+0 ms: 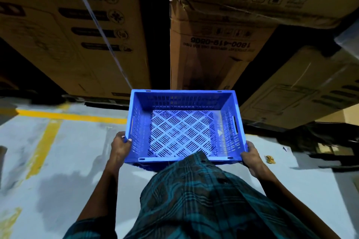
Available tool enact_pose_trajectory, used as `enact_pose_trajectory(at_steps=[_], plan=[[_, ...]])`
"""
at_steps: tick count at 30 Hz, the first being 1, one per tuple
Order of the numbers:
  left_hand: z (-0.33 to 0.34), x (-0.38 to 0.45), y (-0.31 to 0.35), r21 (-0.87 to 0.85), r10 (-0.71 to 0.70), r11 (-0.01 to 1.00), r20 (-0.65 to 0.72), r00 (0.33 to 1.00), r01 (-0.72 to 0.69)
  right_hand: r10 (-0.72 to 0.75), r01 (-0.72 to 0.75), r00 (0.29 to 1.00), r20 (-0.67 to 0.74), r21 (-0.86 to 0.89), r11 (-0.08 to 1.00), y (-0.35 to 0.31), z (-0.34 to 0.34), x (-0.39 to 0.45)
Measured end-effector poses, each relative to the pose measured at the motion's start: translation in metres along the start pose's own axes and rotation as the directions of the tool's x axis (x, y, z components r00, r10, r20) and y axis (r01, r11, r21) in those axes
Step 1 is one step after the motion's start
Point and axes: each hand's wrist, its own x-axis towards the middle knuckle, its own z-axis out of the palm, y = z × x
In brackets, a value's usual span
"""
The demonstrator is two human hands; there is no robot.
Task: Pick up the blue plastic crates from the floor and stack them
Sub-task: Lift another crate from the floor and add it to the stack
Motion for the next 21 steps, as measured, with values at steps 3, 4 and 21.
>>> enact_pose_trajectory(at_steps=[3,4,21], plan=[[0.002,-0.001,0.003,0.044,-0.026,0.999,-0.009,1.000,0.027,0.053,-0.049,0.998,0.032,-0.098,0.994,0.005,-0.005,0.009],[0.003,0.000,0.002,0.072,-0.041,0.996,-0.014,0.999,0.042,0.075,-0.069,0.997,0.033,-0.145,0.987,0.004,-0.006,0.010],[-0.033,-0.003,-0.016,0.043,-0.131,0.991,0.055,0.990,0.128,0.026,-0.030,1.000,-0.018,-0.298,0.954,0.009,0.020,0.013]])
